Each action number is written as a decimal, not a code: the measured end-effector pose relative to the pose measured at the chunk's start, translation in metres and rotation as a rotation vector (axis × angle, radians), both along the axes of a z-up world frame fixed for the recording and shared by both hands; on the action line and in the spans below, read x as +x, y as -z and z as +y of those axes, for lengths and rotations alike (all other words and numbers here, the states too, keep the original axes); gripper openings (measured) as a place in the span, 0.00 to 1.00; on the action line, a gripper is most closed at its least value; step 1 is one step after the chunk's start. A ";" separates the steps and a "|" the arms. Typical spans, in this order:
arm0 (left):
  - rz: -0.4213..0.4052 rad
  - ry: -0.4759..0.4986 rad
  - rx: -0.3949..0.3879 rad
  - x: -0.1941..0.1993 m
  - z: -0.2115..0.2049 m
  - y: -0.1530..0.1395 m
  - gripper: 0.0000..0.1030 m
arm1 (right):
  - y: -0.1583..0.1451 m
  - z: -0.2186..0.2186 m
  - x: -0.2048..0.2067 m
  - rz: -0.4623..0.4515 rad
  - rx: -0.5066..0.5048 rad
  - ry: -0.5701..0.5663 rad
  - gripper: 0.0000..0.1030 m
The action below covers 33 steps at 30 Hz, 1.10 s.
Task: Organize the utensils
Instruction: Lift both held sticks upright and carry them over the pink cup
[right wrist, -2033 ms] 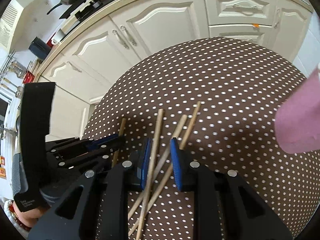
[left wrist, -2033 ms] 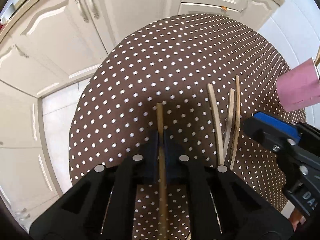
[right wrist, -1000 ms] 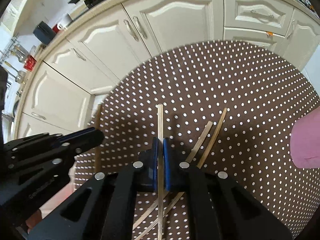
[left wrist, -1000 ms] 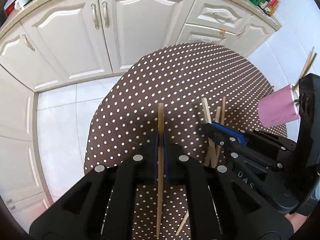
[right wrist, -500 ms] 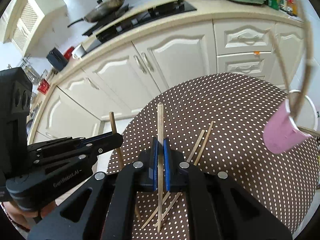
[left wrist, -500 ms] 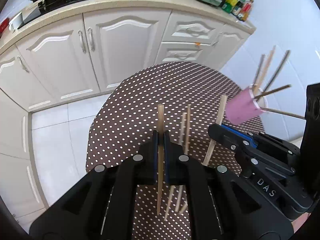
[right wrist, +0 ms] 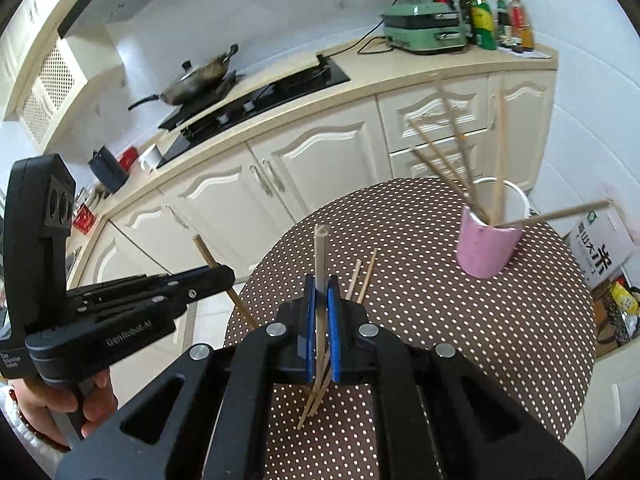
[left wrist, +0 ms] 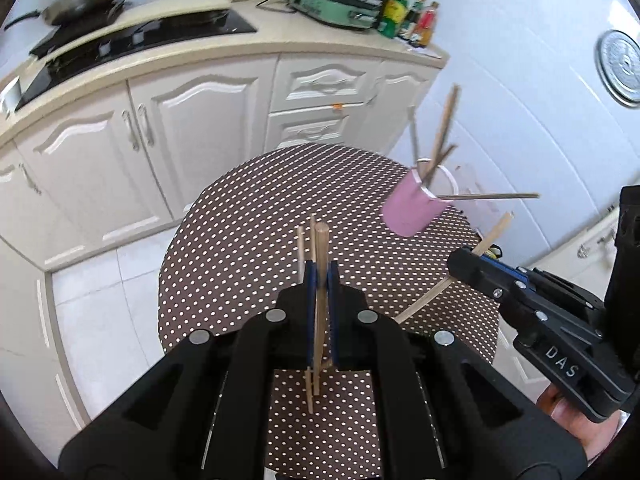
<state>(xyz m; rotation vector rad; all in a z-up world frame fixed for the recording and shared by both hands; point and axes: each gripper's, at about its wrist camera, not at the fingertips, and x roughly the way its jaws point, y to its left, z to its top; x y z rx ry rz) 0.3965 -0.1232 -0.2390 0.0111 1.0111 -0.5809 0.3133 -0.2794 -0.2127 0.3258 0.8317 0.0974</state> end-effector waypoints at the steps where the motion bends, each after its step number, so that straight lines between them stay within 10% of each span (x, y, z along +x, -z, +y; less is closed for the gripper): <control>1: -0.012 0.012 -0.004 -0.004 -0.003 -0.005 0.06 | -0.002 -0.003 -0.006 -0.007 -0.002 0.014 0.04; 33: -0.196 0.136 -0.243 0.023 -0.108 -0.109 0.06 | -0.096 -0.121 -0.028 -0.249 -0.066 0.264 0.04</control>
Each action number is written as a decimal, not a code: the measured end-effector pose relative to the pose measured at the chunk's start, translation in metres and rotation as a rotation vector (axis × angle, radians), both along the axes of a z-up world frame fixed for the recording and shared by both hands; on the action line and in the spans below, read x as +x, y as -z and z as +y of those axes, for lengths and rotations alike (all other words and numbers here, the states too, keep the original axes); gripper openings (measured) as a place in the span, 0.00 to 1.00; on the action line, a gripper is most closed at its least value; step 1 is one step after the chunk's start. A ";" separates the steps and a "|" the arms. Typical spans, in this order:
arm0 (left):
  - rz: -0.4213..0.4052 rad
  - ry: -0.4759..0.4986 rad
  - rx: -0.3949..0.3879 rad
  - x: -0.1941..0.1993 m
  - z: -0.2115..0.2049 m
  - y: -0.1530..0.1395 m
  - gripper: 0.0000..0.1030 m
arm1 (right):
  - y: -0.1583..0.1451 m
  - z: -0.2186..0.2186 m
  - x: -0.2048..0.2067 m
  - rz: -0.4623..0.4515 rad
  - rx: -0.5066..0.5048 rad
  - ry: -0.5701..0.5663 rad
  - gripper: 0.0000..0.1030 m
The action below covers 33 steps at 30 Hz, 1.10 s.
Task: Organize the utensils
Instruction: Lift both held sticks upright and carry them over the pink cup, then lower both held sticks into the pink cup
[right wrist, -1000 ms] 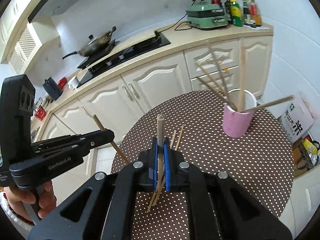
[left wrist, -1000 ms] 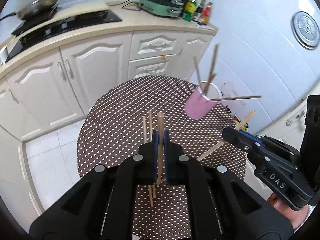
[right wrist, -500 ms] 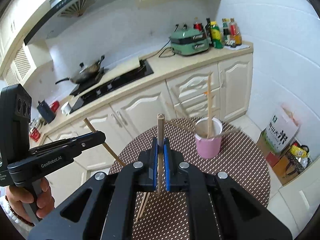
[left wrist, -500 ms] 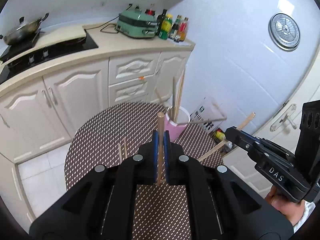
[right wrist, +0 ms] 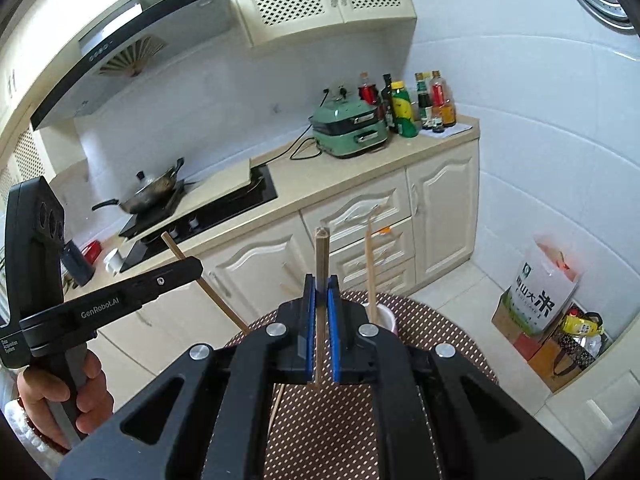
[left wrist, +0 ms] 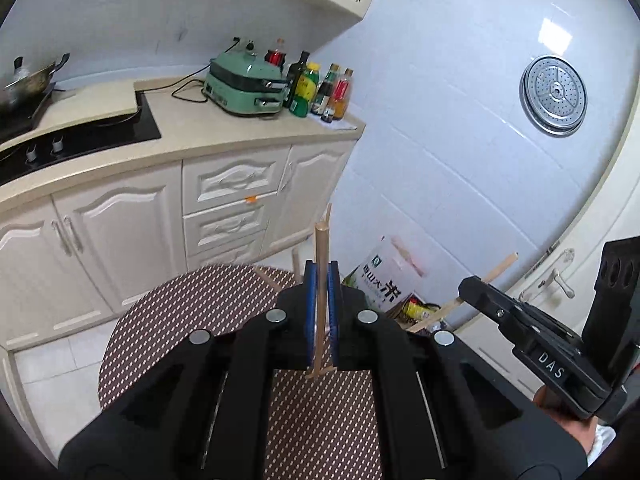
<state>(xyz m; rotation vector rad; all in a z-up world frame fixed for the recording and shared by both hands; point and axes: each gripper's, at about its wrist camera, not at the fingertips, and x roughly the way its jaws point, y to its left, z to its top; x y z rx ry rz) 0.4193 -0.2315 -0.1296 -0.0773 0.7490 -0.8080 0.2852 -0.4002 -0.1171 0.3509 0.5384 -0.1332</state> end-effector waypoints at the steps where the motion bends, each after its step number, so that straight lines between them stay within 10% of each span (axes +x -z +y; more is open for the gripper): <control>1: -0.004 -0.001 -0.001 0.002 -0.003 -0.001 0.06 | 0.000 -0.003 0.001 -0.004 0.003 0.004 0.04; 33: -0.007 -0.015 0.091 0.053 -0.092 0.048 0.06 | 0.027 -0.062 0.051 0.008 -0.079 0.112 0.04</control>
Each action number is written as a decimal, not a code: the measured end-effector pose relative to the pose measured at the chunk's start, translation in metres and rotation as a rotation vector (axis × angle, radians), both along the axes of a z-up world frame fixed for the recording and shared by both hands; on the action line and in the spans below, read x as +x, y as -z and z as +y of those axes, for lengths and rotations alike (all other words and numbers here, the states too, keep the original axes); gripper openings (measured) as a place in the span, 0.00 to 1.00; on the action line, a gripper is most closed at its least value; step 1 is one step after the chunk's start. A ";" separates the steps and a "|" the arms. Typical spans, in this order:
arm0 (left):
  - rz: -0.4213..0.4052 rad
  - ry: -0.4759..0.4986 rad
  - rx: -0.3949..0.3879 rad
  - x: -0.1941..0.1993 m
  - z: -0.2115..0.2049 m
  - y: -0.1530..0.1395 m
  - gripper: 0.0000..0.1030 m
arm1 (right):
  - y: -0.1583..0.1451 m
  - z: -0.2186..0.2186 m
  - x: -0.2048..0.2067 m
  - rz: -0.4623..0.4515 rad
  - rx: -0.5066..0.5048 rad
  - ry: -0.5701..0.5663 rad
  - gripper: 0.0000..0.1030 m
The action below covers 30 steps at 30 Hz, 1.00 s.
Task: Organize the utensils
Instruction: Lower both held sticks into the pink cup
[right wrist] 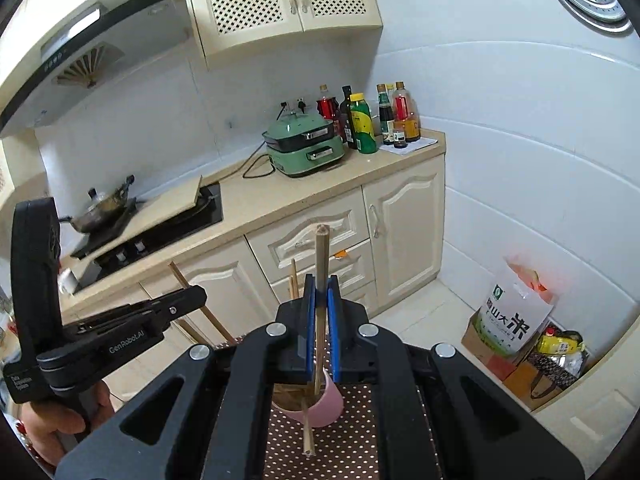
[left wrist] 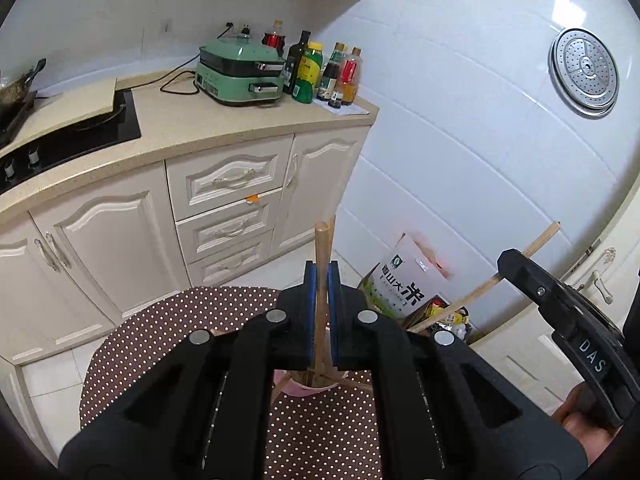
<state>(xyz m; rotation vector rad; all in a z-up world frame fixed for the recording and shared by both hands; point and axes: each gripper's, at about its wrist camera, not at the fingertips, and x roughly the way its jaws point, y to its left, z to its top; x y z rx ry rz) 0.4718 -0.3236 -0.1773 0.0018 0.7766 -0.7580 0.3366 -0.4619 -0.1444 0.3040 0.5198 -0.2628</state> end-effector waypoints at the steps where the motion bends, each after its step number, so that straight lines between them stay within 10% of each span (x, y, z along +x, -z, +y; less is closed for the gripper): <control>1: 0.005 0.003 0.003 0.000 0.000 0.003 0.06 | 0.003 0.000 0.002 0.010 0.002 -0.004 0.04; 30: 0.077 0.038 0.114 -0.007 0.008 0.044 0.07 | 0.059 0.021 0.029 0.194 0.023 -0.078 0.04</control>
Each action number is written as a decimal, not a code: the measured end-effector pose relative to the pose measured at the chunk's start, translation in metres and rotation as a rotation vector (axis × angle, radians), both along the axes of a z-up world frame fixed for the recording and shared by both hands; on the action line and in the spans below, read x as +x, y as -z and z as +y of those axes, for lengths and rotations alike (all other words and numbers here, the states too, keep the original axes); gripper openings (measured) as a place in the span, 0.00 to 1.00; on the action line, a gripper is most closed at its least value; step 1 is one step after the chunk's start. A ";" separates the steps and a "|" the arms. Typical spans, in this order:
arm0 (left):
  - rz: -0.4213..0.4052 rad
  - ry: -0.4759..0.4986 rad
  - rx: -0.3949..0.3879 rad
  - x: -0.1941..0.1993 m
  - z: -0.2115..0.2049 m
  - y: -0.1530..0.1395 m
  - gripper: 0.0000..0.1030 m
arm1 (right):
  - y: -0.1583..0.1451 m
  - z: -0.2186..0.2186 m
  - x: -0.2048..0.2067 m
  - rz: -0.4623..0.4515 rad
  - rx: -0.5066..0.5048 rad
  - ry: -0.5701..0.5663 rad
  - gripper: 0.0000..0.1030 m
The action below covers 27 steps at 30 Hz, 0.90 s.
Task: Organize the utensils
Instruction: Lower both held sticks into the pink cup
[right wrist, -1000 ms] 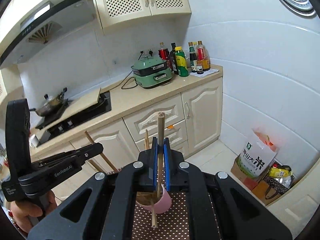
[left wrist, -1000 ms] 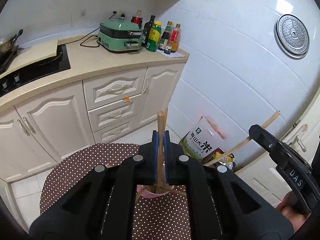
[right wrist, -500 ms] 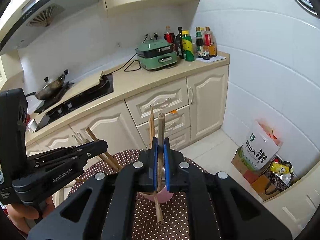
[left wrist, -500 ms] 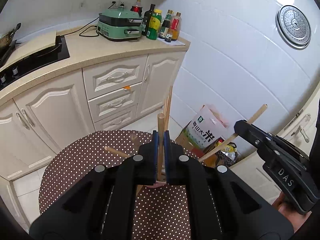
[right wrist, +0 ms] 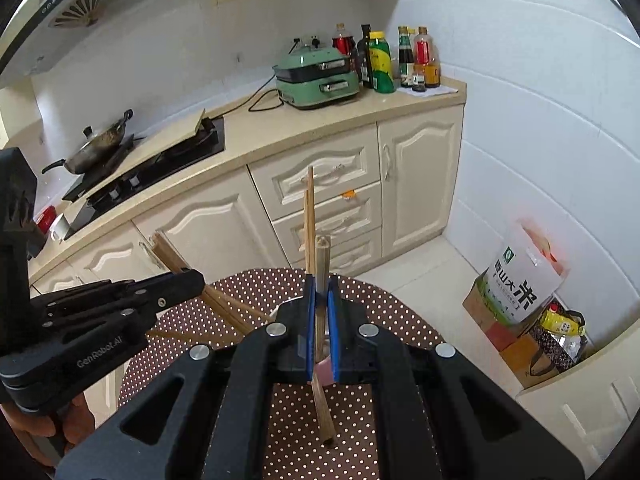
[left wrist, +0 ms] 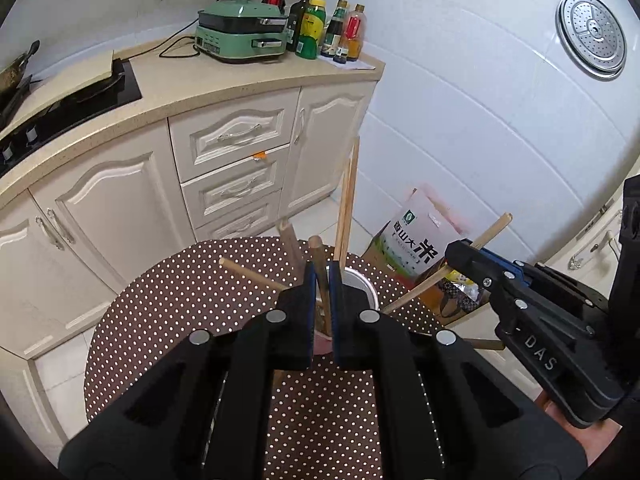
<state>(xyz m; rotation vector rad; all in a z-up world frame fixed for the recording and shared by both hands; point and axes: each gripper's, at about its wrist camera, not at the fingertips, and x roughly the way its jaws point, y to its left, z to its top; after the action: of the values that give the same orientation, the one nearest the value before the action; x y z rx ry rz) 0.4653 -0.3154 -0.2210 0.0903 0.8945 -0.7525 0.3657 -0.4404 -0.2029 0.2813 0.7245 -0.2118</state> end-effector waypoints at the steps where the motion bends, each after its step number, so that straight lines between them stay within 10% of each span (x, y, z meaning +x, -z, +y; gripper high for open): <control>1: 0.001 -0.002 0.003 0.000 0.001 0.001 0.07 | 0.001 0.000 0.000 0.004 0.009 0.000 0.04; 27: 0.051 0.000 0.026 -0.005 0.010 0.006 0.08 | -0.003 0.005 -0.004 0.015 0.092 0.034 0.20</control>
<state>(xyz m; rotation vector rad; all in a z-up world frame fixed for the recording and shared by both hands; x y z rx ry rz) 0.4606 -0.3050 -0.2265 0.0941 0.9534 -0.7461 0.3613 -0.4359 -0.2000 0.3801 0.7462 -0.2129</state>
